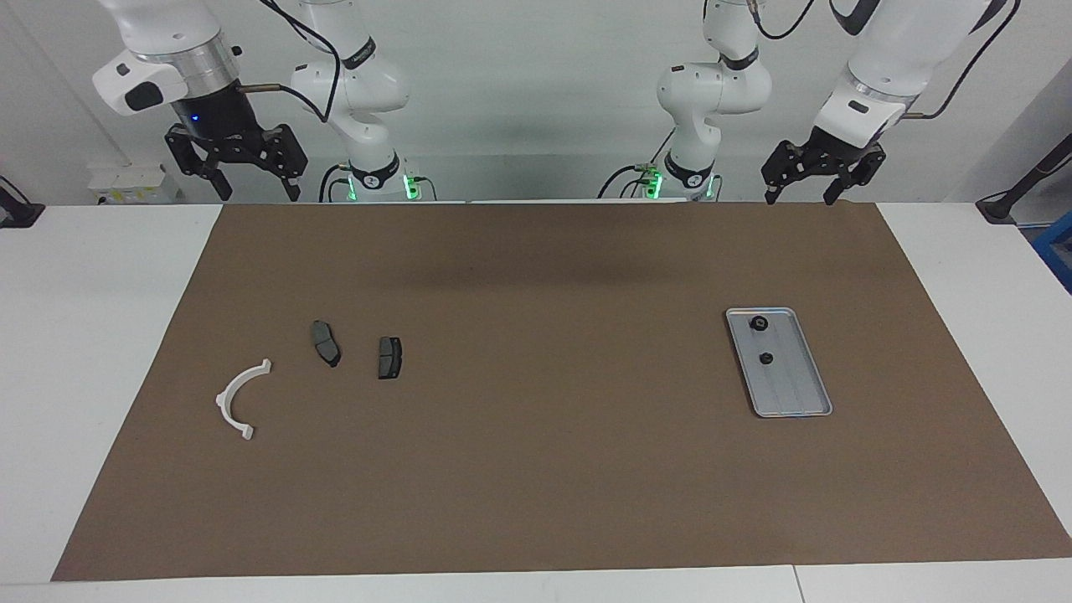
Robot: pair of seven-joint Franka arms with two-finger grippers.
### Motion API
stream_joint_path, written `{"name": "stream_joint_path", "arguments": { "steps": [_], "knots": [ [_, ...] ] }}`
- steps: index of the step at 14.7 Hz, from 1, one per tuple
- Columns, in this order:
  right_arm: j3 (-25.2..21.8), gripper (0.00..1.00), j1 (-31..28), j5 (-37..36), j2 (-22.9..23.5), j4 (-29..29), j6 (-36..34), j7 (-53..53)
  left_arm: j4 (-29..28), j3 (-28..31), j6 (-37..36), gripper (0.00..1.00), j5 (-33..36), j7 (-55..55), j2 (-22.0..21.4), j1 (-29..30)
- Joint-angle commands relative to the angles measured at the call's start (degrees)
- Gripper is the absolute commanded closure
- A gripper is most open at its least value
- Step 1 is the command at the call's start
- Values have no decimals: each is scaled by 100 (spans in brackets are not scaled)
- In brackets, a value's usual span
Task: Place bearing gear from tray to pile
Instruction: 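Move the left gripper over the silver tray toward the dark bearing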
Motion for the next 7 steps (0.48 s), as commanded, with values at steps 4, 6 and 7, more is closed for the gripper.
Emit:
{"name": "stream_joint_path", "arguments": {
  "steps": [4,6,7],
  "knots": [
    [35,0,-63,3,-116,-113,-39,-103,-225,27,75,0,-43,49,-193,0],
    [35,0,-63,3,-116,-113,-39,-103,-226,27,92,0,-43,23,-210,9],
    [35,0,-63,3,-116,-113,-39,-103,-200,36,66,0,-43,32,-201,9]
  ]
}}
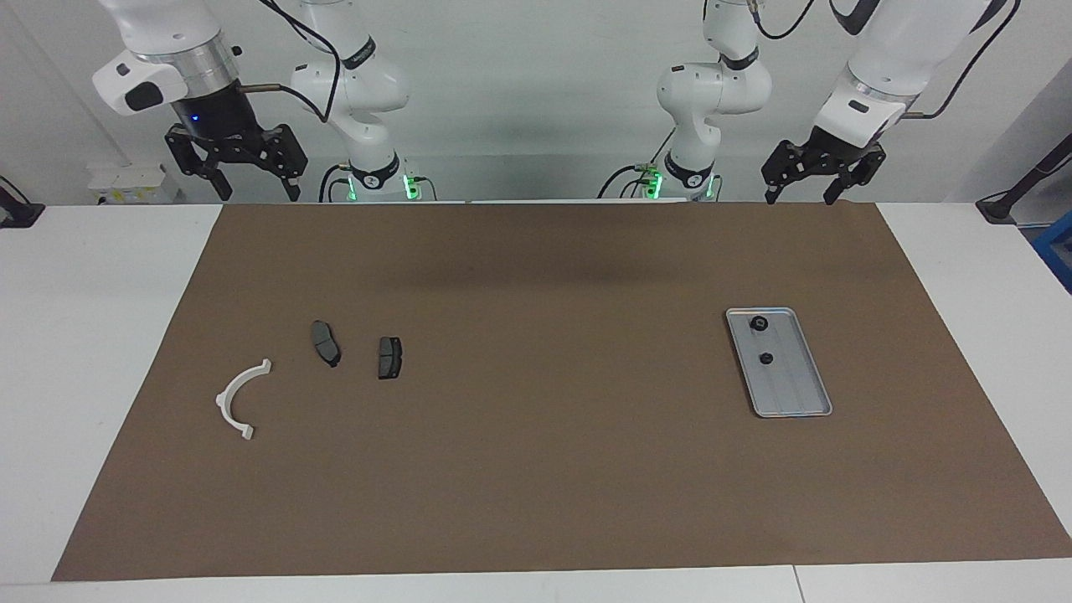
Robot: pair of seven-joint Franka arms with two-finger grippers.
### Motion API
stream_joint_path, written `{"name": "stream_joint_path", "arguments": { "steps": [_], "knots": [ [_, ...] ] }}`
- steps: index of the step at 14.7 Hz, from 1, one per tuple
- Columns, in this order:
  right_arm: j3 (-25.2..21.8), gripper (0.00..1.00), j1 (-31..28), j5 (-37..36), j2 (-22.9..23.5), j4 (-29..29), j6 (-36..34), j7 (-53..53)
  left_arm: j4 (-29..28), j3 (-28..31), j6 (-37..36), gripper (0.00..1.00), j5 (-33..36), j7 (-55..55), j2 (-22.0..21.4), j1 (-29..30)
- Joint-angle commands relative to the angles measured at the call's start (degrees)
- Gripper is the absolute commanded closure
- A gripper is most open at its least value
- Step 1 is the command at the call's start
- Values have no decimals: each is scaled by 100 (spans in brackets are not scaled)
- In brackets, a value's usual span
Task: Place bearing gear from tray to pile
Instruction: 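Move the left gripper over the silver tray toward the dark bearing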
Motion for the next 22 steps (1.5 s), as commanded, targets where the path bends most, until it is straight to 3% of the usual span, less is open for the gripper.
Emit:
{"name": "stream_joint_path", "arguments": {
  "steps": [1,4,7,14,22],
  "knots": [
    [35,0,-63,3,-116,-113,-39,-103,-181,34,67,0,-43,6,-195,9],
    [44,0,-54,-6,-160,-105,-83,-137,-225,43,172,0,-25,49,-204,43],
    [52,0,-54,12,-186,-113,-171,-138,-303,34,277,0,-8,303,-221,437],
    [44,0,-27,12,-186,-113,-171,-111,-2341,34,1963,1,1,682,-802,747],
    [61,0,-27,21,-186,-104,-127,-129,-3248,34,2975,3,19,726,-565,677]
  ]
}}
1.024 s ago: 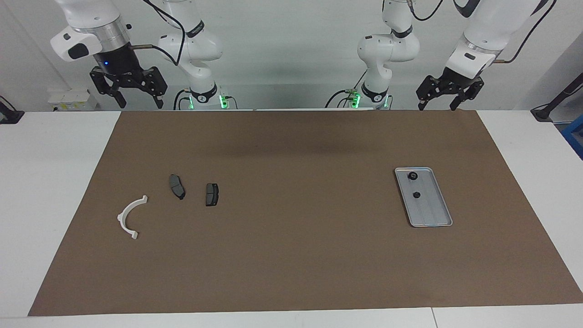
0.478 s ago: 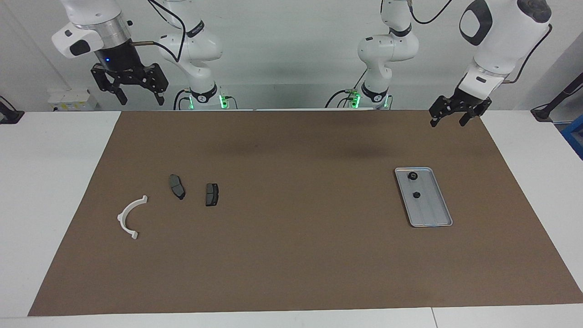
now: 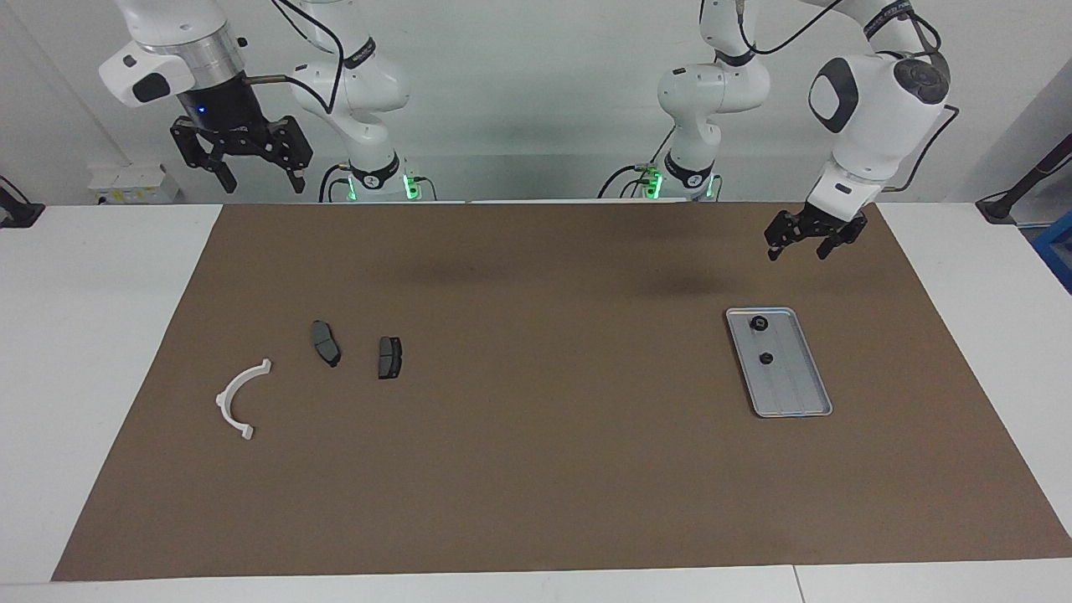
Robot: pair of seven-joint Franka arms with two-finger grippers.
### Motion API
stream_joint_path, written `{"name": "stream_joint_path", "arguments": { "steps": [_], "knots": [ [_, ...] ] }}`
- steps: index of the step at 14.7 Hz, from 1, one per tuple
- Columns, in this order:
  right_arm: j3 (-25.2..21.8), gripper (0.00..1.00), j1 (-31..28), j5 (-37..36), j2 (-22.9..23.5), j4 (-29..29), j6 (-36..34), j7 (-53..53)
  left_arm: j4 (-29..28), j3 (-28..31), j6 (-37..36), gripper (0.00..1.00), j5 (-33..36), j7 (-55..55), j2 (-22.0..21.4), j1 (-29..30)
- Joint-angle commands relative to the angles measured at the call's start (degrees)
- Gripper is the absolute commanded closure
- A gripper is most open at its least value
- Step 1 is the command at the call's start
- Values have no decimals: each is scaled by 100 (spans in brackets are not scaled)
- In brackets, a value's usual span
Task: Place bearing gear from tray to pile
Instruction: 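Move the left gripper over the silver tray toward the dark bearing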
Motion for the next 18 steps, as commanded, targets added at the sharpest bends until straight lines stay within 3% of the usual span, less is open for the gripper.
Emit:
{"name": "stream_joint_path", "arguments": {
  "steps": [1,9,18],
  "knots": [
    [28,0,-100,20,-98,-96,18,-128,-324,-11,316,3,16,78,14,-16],
    [11,0,-109,20,-106,-105,-70,-102,-606,-20,1309,3,60,78,524,-139],
    [11,0,-109,20,-106,-105,-70,-102,-606,-20,1836,3,60,131,937,-122]
  ]
}}
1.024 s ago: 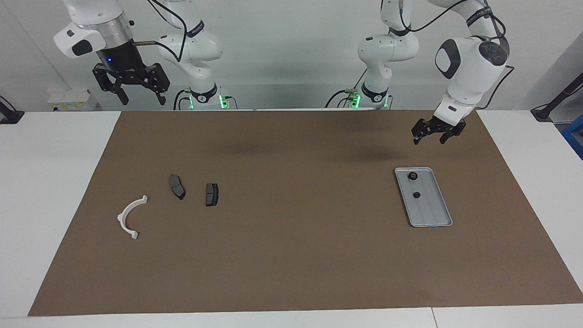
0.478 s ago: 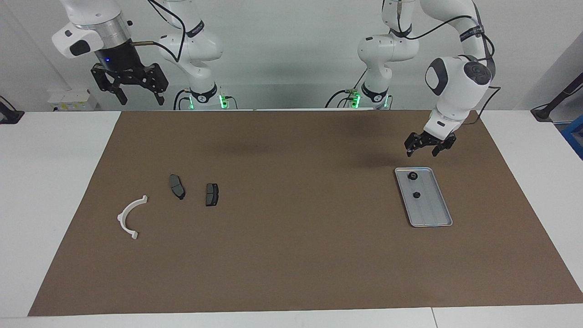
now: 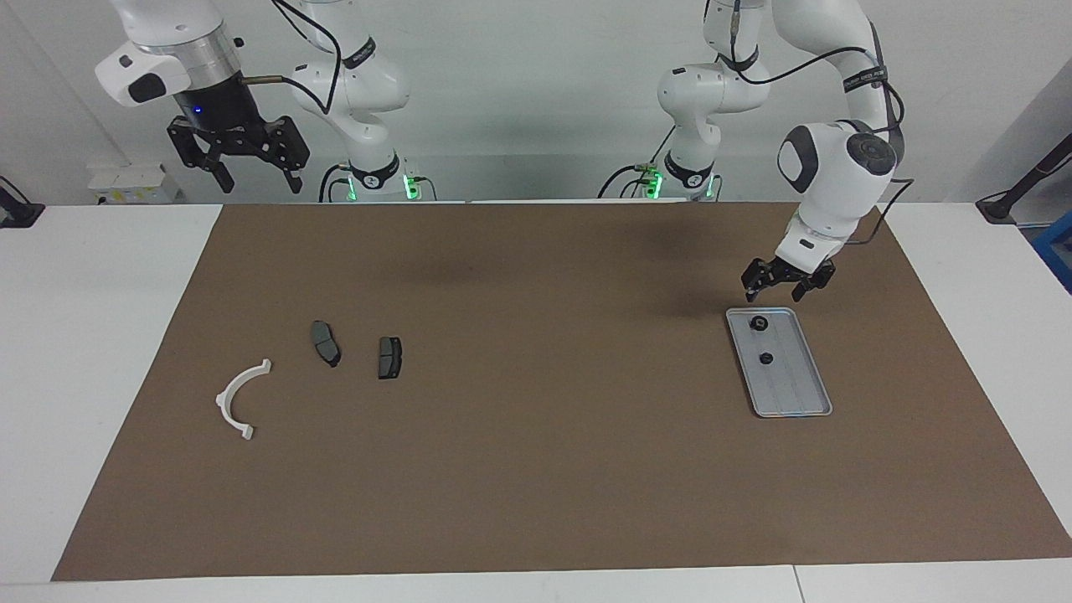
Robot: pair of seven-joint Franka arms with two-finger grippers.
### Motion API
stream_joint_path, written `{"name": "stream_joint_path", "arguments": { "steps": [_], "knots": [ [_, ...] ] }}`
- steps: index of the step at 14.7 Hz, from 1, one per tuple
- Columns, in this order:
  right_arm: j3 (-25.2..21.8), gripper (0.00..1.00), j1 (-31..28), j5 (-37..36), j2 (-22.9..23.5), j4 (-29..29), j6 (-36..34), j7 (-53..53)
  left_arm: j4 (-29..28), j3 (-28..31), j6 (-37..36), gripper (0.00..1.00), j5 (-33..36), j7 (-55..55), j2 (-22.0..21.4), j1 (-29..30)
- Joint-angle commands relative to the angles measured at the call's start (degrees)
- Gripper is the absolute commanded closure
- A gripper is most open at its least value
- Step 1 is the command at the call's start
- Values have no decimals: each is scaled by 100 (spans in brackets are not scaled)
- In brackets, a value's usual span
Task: Place bearing gear from tray to pile
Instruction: 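Move the left gripper over the silver tray toward the dark bearing, then grasp the small dark bearing on the tray with the left gripper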
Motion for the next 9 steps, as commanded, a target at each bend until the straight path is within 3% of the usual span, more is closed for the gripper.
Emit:
{"name": "stream_joint_path", "arguments": {
  "steps": [1,9],
  "knots": [
    [38,0,-86,20,-106,-105,-57,-102,-59,50,319,3,57,101,183,-23],
    [38,0,-86,20,-106,-105,-57,-102,-59,50,627,5,83,102,474,21]
  ]
}}
